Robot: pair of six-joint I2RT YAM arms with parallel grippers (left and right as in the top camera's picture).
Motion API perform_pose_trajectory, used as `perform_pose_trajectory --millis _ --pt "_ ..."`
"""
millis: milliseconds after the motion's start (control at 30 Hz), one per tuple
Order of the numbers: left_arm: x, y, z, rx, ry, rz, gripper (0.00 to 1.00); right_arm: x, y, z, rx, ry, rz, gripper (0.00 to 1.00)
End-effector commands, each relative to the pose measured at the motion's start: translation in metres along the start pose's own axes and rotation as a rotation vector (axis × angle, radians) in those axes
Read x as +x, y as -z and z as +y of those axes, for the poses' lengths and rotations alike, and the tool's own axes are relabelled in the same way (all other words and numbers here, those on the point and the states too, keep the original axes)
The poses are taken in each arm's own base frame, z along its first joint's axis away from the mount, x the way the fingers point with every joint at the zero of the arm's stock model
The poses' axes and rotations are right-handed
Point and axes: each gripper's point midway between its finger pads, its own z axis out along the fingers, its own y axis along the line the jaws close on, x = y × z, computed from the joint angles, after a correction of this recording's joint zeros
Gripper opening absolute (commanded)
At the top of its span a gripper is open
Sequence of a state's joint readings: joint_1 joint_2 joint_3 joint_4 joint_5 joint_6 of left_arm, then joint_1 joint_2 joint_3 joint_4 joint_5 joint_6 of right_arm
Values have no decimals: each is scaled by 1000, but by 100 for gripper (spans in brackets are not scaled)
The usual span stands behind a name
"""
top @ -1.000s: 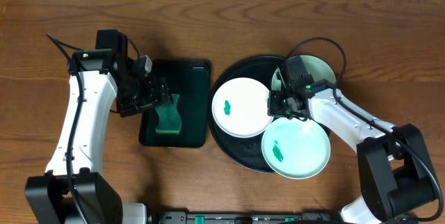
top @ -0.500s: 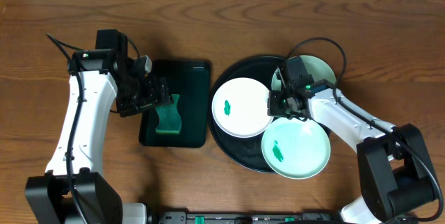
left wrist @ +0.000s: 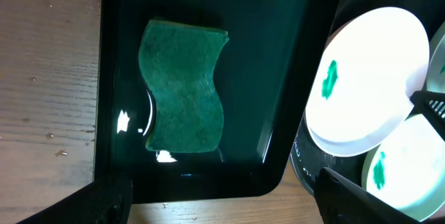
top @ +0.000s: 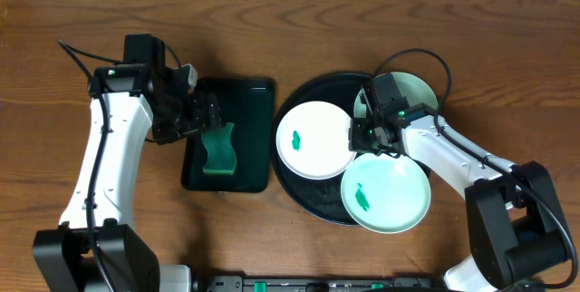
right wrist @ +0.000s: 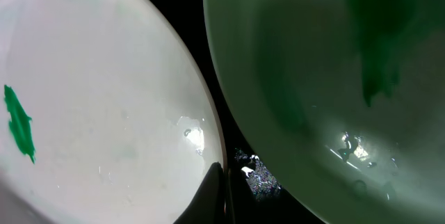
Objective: Clean dirty plates on tray and stack at the side
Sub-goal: 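Lower the left gripper toward the green sponge on the black tray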
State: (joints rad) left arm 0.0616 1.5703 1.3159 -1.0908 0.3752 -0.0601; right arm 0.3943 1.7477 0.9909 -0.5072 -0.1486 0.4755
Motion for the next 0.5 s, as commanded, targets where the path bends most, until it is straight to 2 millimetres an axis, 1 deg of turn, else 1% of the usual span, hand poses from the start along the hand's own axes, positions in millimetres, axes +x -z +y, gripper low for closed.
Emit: perform_pose_trajectory --millis 0,100,233,267,333,467 --pt "1 -2 0 -3 4 6 84 4 -3 1 9 1 7 1" --pt "6 -2 1 -4 13 26 84 4 -3 1 10 1 7 2" --pt "10 -4 2 -8 80 39 84 4 -3 1 9 1 7 2" --pt "12 -6 3 -9 95 47 91 4 -3 1 9 1 7 2" --pt "16 -12 6 -12 101 59 95 4 -3 1 10 1 7 2" --pt "26 -25 11 -17 111 86 94 4 -3 1 9 1 7 2"
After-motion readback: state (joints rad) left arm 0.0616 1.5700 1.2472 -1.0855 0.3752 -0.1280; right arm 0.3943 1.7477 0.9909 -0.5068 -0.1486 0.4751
